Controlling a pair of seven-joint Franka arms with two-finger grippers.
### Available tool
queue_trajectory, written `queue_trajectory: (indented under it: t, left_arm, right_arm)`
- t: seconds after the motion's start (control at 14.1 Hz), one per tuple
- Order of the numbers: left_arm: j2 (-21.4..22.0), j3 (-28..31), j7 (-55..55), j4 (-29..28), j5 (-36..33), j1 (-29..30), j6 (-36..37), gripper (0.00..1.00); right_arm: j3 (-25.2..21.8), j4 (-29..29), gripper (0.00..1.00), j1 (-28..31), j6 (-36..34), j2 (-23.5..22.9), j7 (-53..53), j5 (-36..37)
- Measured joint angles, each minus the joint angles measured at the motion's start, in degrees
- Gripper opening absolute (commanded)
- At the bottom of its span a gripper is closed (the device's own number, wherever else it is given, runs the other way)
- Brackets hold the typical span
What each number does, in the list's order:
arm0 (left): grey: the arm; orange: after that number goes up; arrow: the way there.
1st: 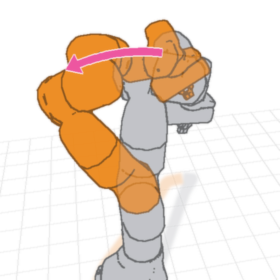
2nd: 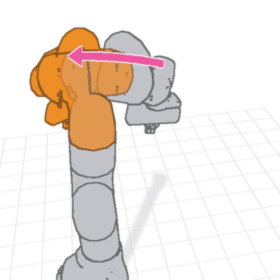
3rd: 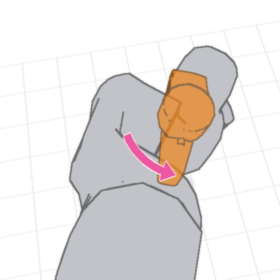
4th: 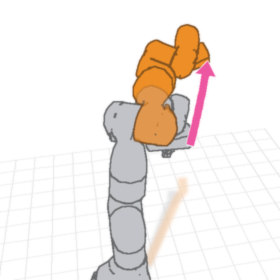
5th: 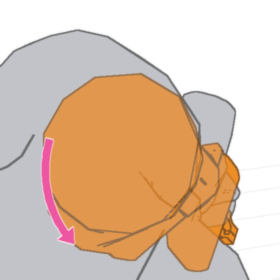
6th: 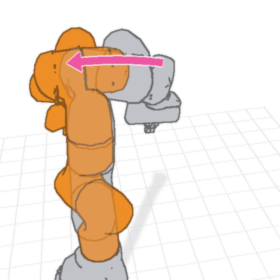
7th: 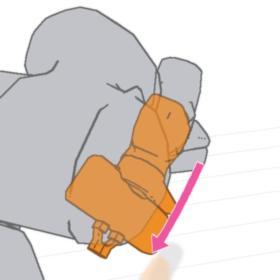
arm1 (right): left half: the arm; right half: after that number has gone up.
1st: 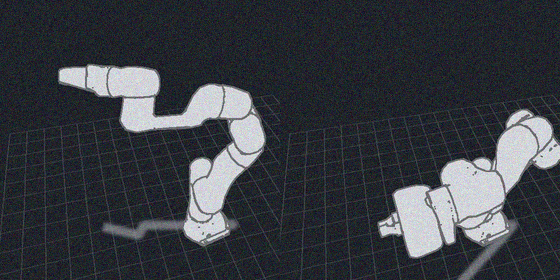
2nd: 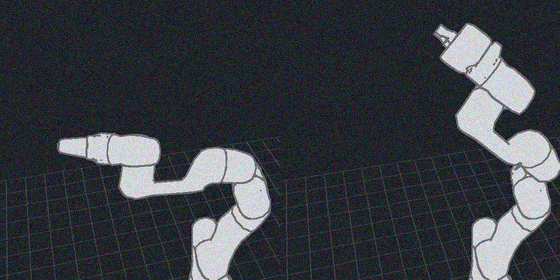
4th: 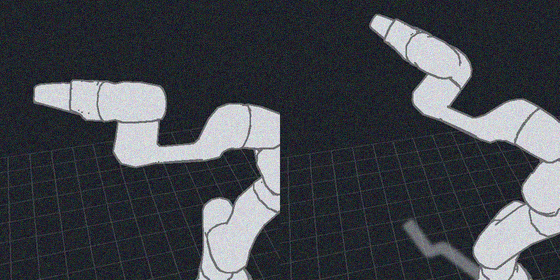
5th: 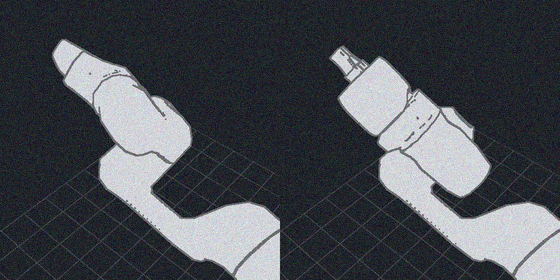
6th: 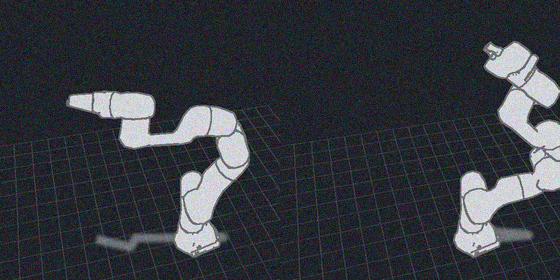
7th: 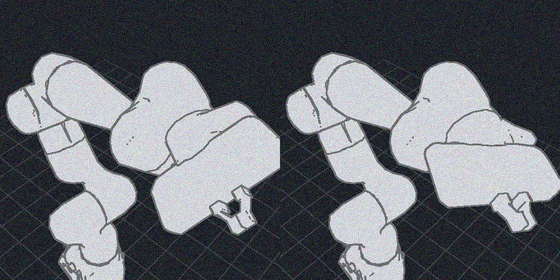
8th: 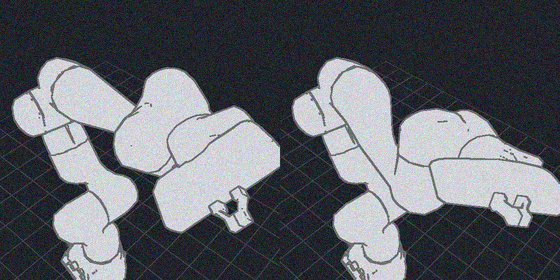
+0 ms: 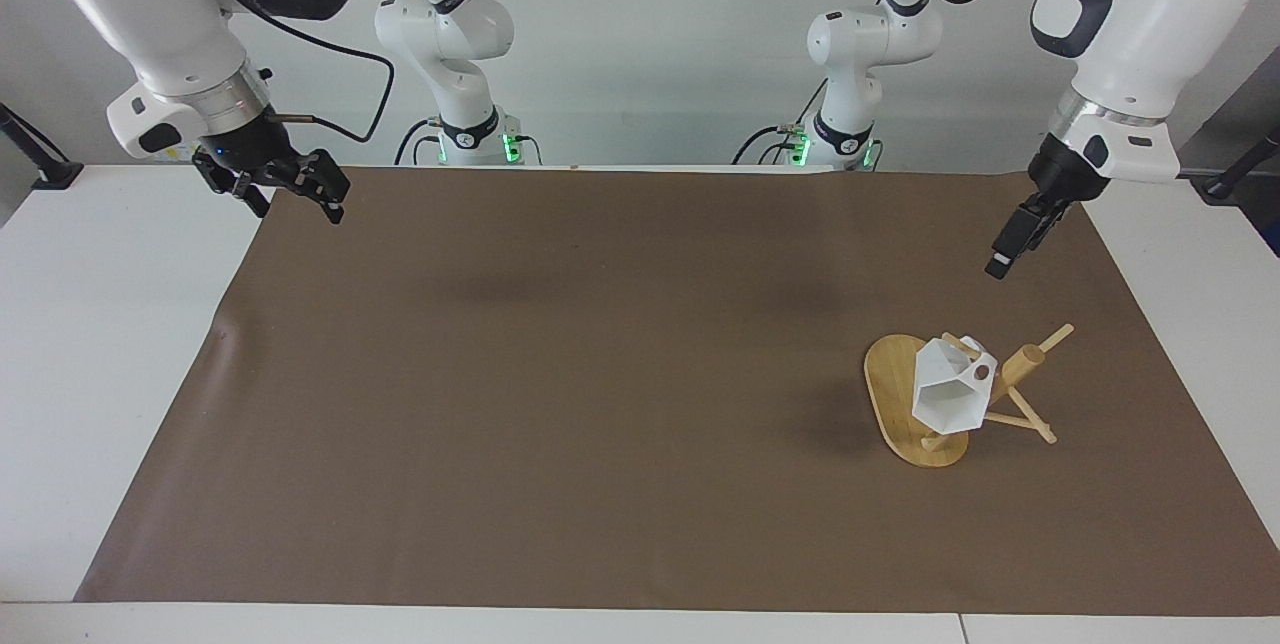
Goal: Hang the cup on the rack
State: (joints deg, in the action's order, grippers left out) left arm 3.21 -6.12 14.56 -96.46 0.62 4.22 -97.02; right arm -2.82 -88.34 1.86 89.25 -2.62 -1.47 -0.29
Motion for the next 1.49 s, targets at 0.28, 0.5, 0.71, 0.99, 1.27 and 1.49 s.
queue_trajectory:
  t: [0.28, 0.5, 0.71, 0.99, 1.27, 1.49]
  left_arm:
    - [0.0, -0.6, -6.8, 3.6, -1.7, 0.0, 9.8, 1.00]
    - [0.0, -1.1, -8.8, 3.7, -1.7, 0.0, 10.9, 1.00]
    - [0.0, -1.1, -9.1, 3.7, -1.7, 0.0, 10.9, 1.00]
    - [0.2, -0.7, -9.3, 4.6, -1.7, 0.0, 10.7, 1.00]
    - [0.8, -1.0, -9.3, 6.4, -0.4, -0.2, 10.7, 1.00]
    - [1.1, 0.0, -9.4, 6.4, -0.2, -2.0, 10.7, 1.00]
  right_arm:
    - [0.0, 0.0, 1.00, -1.0, 0.0, 0.0, 0.0, 0.0]
    - [0.0, 0.0, 1.00, -1.0, 0.1, 0.0, 0.0, 0.0]
    - [0.0, 0.0, 1.00, -1.0, 1.4, 0.1, 0.0, 0.0]
    - [0.0, 0.0, 1.00, -1.0, 2.9, 0.1, 1.3, 0.0]
    - [0.0, 0.0, 1.00, -1.0, 4.2, 0.1, 4.1, 0.0]
    - [0.0, 0.0, 1.00, -1.0, 4.2, 0.1, 4.1, 0.0]
